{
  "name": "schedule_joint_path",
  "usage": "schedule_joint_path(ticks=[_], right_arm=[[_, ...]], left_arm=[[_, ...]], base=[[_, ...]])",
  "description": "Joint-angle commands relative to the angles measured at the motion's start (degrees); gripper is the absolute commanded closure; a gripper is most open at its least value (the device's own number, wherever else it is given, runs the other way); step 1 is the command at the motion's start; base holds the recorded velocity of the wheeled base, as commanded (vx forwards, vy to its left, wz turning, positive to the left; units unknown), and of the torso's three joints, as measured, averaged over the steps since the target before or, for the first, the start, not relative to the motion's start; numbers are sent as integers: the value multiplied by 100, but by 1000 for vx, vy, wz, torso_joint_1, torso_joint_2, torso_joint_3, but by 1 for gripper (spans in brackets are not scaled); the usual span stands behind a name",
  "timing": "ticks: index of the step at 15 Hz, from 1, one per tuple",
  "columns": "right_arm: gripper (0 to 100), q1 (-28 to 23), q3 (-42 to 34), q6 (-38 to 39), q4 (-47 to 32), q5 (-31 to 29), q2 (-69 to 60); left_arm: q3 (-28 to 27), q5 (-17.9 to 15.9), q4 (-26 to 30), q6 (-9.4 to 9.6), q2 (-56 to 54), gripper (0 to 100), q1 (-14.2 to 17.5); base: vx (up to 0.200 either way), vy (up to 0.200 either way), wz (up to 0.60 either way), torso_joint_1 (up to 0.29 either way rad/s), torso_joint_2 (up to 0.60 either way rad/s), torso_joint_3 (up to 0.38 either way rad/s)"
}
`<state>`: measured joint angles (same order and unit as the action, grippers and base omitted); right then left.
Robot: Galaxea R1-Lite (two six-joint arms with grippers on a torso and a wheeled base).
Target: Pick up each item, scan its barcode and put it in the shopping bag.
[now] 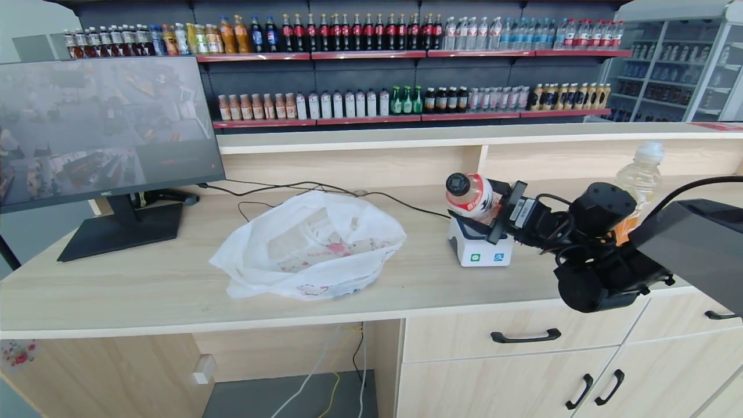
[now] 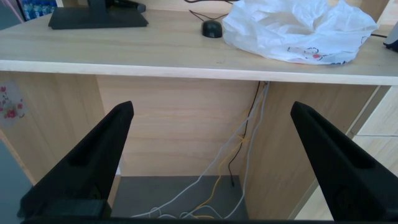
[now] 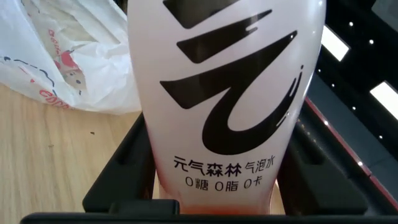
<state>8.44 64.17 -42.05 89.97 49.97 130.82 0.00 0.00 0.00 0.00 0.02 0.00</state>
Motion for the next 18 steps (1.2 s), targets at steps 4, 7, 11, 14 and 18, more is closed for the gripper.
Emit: schedule_joint_path(ticks=[4,7,11,14,18], right_arm=[[100,-97,245,-357,3,153,146],[100,-114,359,-621,3,268,330],[100,62,658,-665,3,329,348],[100,-53,684,-682,3,531,489],[100,-79,825,-744,3,540,691]], left_arm=[[0,0,0,0,-2,0,0],[0,0,0,0,-2,0,0],[0,0,0,0,-2,0,0],[0,0,0,0,-2,0,0],[0,0,0,0,-2,0,0]], base=[[0,0,0,0,0,0],[0,0,0,0,0,0],[0,0,0,0,0,0],[0,0,0,0,0,0],[0,0,0,0,0,0]])
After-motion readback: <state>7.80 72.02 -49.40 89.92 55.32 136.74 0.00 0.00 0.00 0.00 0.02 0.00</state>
